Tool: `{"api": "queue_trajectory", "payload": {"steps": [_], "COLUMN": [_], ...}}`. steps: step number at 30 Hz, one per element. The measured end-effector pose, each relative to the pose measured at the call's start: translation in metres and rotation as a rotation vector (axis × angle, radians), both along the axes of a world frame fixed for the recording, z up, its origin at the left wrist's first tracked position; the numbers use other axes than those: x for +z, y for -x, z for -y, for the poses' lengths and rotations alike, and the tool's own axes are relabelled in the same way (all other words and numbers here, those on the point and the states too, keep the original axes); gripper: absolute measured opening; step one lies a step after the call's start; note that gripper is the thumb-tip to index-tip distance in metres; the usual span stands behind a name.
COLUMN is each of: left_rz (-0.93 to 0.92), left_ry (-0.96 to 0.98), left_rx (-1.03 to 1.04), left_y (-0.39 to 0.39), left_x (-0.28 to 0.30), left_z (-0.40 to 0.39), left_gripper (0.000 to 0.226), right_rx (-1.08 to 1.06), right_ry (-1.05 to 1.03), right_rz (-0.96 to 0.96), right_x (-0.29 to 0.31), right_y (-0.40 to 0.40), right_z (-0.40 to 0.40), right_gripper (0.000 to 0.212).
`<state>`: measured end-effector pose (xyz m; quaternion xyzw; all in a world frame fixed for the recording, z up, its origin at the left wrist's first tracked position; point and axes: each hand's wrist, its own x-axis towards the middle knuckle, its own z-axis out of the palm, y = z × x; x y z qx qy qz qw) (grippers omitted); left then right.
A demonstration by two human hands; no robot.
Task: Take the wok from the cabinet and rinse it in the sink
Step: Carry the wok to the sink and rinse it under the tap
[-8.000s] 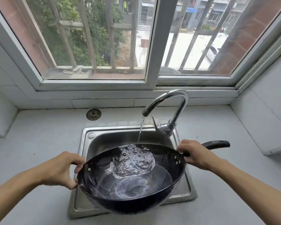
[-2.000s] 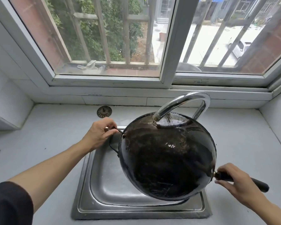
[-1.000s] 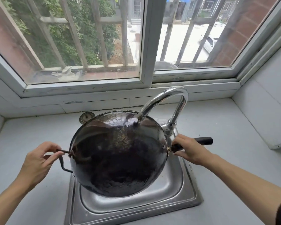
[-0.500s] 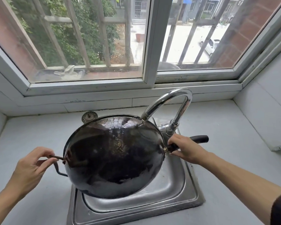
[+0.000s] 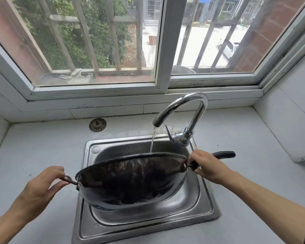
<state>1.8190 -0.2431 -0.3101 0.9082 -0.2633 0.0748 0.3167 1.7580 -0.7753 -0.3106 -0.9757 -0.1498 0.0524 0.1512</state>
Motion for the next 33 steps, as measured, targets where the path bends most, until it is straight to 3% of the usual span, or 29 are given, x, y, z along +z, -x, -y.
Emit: {"api": "queue_trajectory", "payload": {"steps": [6,15,23,27,33], "left_rz": [0.282,0.322,0.147,-0.024,-0.114], "left_ry": [-0.240,-0.407,-0.575,-0.640,-0.677], "left_rx": [-0.218,-0.272,-0.331,-0.315,-0.320], "left_y": [0.003,0.016,0.018,0.019,0.018], "left_x": [-0.008,-0.002,-0.003,0.005,0.002], "left_z": [-0.013,-0.013,-0.005,0.000,0.002], "left_gripper": [0.032,0.021,0.024,0.053,0.058], "right_rx": [0.028,0.053,-0.038,-0.054,-0.060], "right_ry": [0.038,0.087,0.039,0.072,0.085], "right_rz": [0.046,0.116,-0.015,-0.040,-0.020], "right_x": [0.002,-0.005,-0.014,-0.020,-0.030], "right_y": [0.010,0.029,0.039,0.039,0.044], "right_z": [-0.001,-0.006,-0.009,-0.011,-0.008], "right_gripper": [0.038,0.036,0.029,0.034,0.036]}}
